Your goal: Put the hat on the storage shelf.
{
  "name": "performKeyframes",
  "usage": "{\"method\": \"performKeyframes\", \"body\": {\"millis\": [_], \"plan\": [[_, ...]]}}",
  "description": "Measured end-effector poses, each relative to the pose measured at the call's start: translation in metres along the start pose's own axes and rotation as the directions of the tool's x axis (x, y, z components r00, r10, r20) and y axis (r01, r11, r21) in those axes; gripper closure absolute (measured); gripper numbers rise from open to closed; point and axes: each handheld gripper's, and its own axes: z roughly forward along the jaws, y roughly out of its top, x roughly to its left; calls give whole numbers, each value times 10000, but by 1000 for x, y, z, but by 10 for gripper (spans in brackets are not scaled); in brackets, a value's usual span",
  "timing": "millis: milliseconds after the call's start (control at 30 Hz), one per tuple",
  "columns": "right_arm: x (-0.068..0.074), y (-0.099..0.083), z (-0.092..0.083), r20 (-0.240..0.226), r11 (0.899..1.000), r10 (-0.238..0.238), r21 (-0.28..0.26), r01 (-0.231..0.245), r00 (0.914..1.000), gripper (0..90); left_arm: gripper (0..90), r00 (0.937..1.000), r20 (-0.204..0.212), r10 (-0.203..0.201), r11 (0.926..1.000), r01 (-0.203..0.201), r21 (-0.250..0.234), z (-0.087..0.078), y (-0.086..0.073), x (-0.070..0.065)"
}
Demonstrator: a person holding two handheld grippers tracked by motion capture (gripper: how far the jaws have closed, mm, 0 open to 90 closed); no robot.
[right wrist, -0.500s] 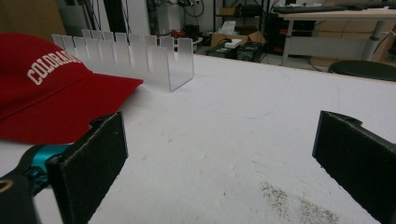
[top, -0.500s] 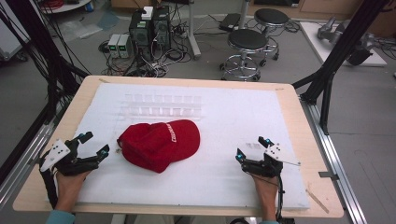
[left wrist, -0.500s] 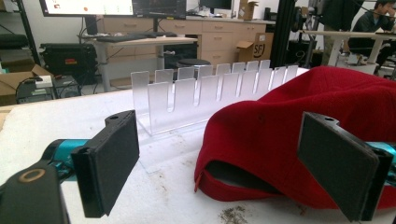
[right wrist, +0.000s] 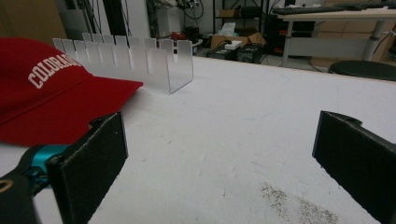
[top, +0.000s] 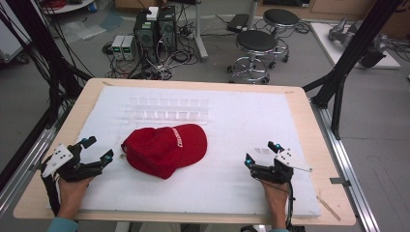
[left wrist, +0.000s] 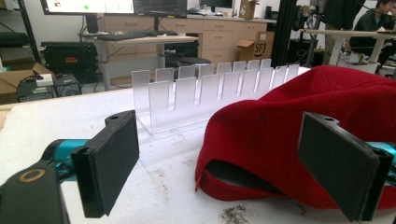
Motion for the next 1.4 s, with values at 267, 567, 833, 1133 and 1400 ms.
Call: {"method": "performKeyframes", "body": {"millis": [267,567,833,1133,1400], "plan": [[2,0,0,91,9999,-141,55,140,9999,21,131,10000,45,33,10000,-32,-43,-1,0,0],[2,0,0,118,10000,-74,64,73,9999,21,107,9998,46,-193,9998,193,101,0,1,2],[1,0,0,117,10000,-80,48,80,9999,21,72,9983,367,-458,9989,454,133,1,19,-1],[1,0,0,115,10000,-82,37,81,9999,21,65,9912,1312,-159,9945,21,1049,11,45,-18],[1,0,1,131,9999,-68,149,66,9999,21,65,9750,2113,-688,9844,319,1733,17,69,-27]]}}
